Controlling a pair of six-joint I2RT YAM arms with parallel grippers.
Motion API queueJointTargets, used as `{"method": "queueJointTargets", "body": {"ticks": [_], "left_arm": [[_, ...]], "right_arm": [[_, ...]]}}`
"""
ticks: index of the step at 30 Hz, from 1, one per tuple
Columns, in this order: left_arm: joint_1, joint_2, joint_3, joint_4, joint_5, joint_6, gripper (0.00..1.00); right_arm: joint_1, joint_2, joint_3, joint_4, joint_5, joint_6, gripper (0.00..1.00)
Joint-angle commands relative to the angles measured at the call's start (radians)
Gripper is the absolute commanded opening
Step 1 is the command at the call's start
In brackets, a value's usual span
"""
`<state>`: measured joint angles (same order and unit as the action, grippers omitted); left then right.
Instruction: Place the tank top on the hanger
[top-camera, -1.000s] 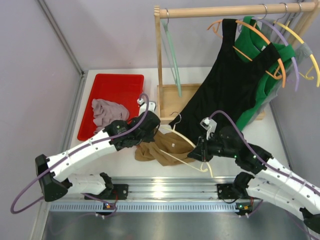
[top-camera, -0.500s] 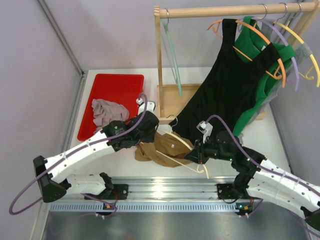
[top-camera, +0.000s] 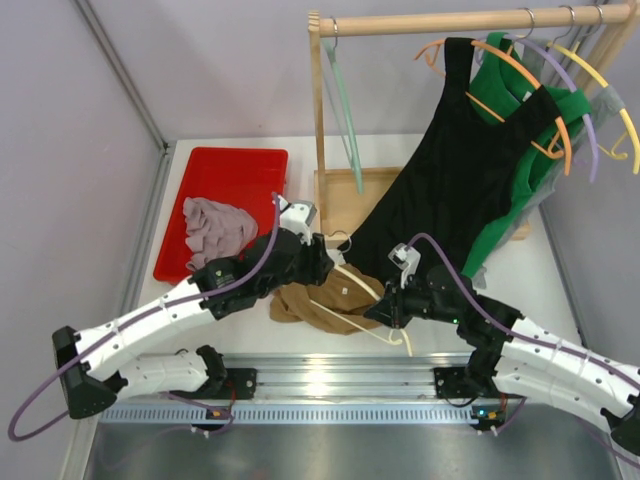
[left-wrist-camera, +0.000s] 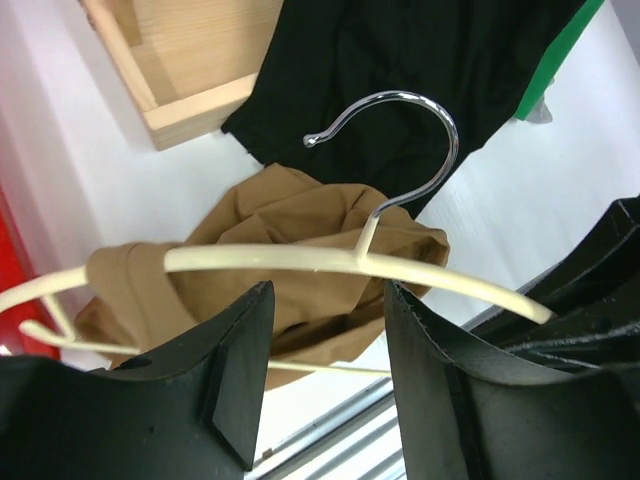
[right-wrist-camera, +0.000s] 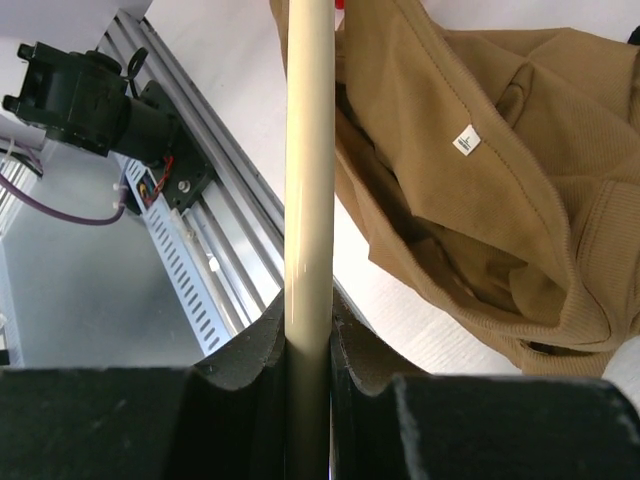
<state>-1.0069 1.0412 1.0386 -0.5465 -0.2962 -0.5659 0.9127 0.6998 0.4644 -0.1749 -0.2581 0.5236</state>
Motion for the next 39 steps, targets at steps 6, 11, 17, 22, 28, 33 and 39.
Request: {"method": "queueJointTargets", "body": {"ticks": [6,11,17,22,28,33,39], "left_arm": [[-0.006,0.060,-0.094,0.380,0.019,0.080,0.55],[-0.006,0.125,-0.095,0.388,0.015,0.089,0.54],[-0.006,0.128,-0.135,0.437,0.016,0.104,0.52],[-0.006,0.126,-0.170,0.488,0.029,0.116,0.50],[-0.006,0.144,-0.181,0.517,0.045,0.123,0.34],[-0.006,0.141,-0.181,0.523,0.052,0.136,0.01],[-0.007,0.112,-0.187,0.520,0.046,0.178,0.00]], "right_arm": [[0.031,-0.011,0.011,0.098,0.031,-0.034,0.00],[0.035,-0.014,0.017,0.089,0.042,-0.037,0.00],[0.045,-0.011,0.019,0.095,0.054,-0.045,0.00],[0.051,0.003,0.017,0.106,0.057,-0.047,0.00],[0.058,0.007,0.023,0.098,0.072,-0.053,0.00],[0.063,0.013,0.036,0.071,0.094,-0.053,0.00],[0.064,0.018,0.114,-0.108,0.255,0.010,0.38]]}}
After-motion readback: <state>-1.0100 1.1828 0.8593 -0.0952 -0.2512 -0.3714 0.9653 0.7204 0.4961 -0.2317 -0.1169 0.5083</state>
